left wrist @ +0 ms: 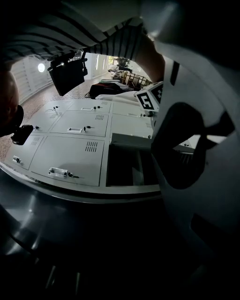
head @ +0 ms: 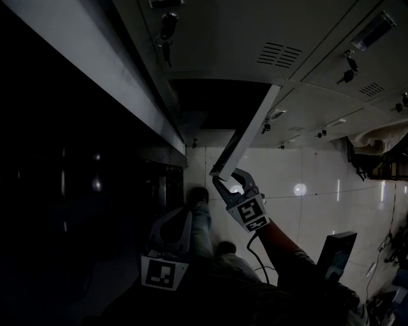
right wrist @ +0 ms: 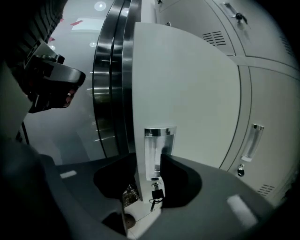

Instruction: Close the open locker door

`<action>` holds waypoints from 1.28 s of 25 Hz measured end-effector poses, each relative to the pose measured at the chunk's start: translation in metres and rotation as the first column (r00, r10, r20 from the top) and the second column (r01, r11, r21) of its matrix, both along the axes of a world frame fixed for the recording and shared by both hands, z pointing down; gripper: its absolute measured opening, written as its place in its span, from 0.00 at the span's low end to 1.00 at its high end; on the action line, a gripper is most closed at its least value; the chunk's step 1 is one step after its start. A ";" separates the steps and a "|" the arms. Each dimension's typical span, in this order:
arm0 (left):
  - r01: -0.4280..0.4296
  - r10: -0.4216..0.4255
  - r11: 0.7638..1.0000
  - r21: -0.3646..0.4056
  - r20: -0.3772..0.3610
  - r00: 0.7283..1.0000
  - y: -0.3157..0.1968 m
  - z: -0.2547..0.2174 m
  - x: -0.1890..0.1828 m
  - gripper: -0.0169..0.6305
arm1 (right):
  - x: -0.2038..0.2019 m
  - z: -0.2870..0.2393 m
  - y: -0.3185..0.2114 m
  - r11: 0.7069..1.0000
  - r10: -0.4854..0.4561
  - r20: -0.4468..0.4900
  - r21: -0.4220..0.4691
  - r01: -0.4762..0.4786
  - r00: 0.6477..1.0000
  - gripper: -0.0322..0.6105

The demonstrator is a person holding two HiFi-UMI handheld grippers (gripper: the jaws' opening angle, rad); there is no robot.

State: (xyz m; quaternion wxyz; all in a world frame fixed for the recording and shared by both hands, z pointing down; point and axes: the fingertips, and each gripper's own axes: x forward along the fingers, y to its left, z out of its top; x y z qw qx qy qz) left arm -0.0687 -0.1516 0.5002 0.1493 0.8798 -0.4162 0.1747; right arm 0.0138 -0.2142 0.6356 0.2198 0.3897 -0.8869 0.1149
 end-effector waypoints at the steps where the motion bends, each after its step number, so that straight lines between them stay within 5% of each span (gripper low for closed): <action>1: 0.008 -0.008 1.000 -0.001 0.001 1.000 -0.001 0.000 -0.004 0.03 | -0.007 0.000 -0.005 1.000 -0.009 -0.002 0.002 0.009 1.000 0.30; 15: 0.074 -0.074 0.997 -0.022 0.005 0.997 -0.036 0.017 -0.036 0.03 | -0.077 -0.001 -0.111 1.000 0.013 0.030 0.021 -0.014 0.999 0.21; 24: 0.144 -0.144 0.990 -0.008 -0.003 0.990 -0.079 0.024 -0.061 0.03 | -0.082 0.003 -0.198 0.980 0.178 0.041 0.086 -0.181 0.983 0.18; 32: 0.191 -0.191 0.982 0.011 0.015 0.982 -0.091 0.021 -0.082 0.03 | -0.079 0.000 -0.209 0.949 0.299 0.014 0.099 -0.299 0.954 0.14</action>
